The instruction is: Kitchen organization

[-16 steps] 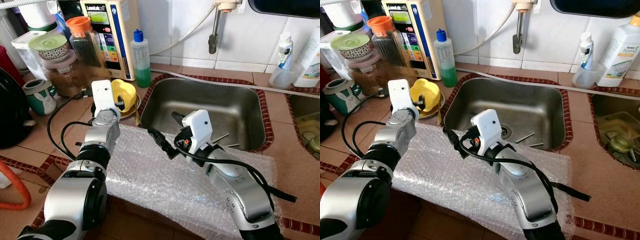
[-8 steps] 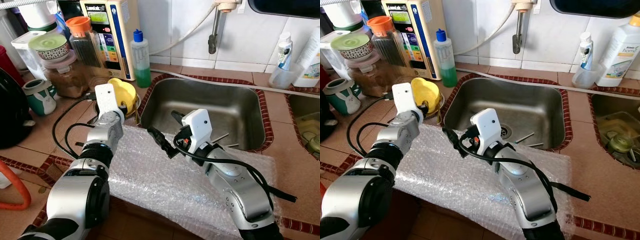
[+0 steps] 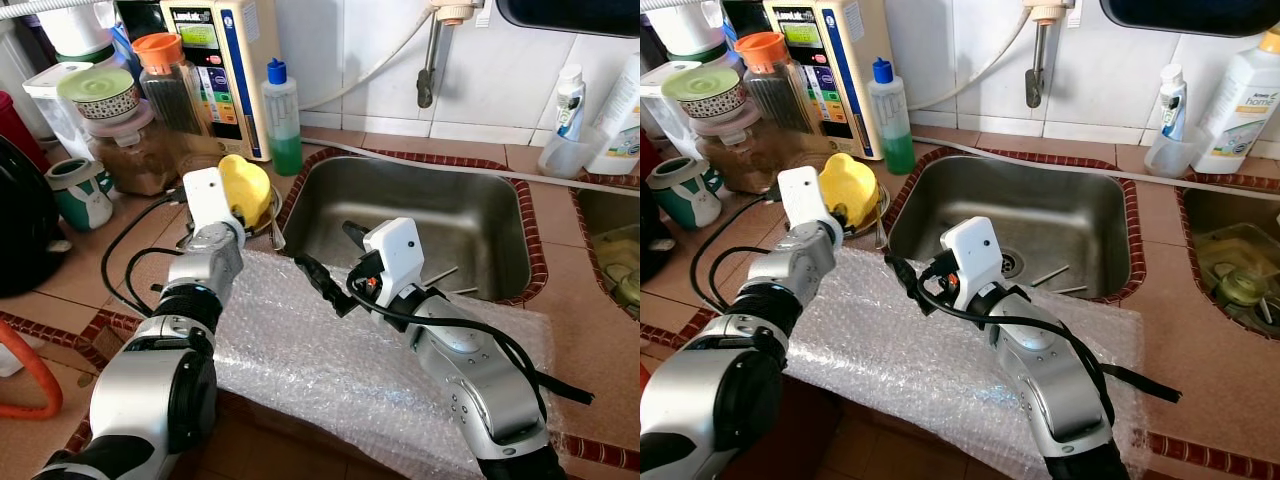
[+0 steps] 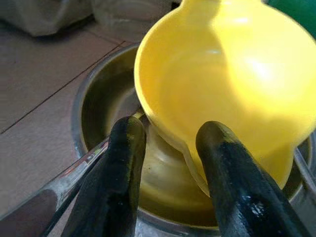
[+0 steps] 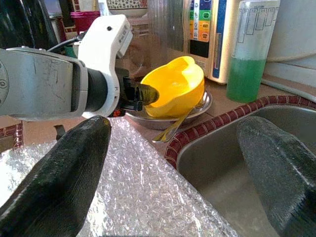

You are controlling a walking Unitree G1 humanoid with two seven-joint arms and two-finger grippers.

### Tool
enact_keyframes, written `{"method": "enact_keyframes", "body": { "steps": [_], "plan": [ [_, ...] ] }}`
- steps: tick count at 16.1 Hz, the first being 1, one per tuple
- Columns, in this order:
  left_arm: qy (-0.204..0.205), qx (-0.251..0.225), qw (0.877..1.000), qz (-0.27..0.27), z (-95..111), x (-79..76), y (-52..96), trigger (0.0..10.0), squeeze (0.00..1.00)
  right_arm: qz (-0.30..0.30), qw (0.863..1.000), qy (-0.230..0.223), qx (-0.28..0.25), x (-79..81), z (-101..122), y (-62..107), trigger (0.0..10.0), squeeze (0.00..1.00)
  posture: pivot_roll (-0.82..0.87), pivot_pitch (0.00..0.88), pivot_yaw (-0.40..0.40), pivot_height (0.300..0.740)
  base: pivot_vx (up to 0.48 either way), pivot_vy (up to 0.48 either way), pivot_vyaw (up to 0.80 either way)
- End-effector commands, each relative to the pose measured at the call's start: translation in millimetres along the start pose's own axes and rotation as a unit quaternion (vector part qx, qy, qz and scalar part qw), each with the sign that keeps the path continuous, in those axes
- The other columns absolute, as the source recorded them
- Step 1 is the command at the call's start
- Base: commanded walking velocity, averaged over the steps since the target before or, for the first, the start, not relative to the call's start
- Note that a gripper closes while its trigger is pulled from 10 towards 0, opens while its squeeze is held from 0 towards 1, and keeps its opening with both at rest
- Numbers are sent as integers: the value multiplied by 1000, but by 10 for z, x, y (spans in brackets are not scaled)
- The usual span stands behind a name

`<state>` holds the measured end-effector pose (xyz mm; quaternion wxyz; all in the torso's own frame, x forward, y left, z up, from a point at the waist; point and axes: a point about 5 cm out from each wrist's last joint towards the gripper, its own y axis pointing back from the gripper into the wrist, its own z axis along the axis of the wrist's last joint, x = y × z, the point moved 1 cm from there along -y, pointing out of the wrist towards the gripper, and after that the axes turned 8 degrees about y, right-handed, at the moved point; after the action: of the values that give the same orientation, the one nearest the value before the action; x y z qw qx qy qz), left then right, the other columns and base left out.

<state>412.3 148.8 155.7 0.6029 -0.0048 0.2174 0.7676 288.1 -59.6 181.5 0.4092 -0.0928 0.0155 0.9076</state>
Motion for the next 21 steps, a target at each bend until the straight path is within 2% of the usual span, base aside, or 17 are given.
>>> {"method": "enact_keyframes", "body": {
  "steps": [1,10,21],
  "plan": [
    [3,6,1000,6,30,26,-9,0,0,5,1000,4,-6,12,29,-28,10000,0,-238,79,125,740,0,0,0],
    [28,-6,999,25,82,97,-17,0,0,3,1000,5,-8,-2,29,-35,10000,0,-233,77,128,740,0,0,0],
    [36,-20,998,42,122,161,-21,0,0,2,1000,7,-7,-18,17,-42,10000,0,-227,76,125,740,0,0,0]
  ]
}}
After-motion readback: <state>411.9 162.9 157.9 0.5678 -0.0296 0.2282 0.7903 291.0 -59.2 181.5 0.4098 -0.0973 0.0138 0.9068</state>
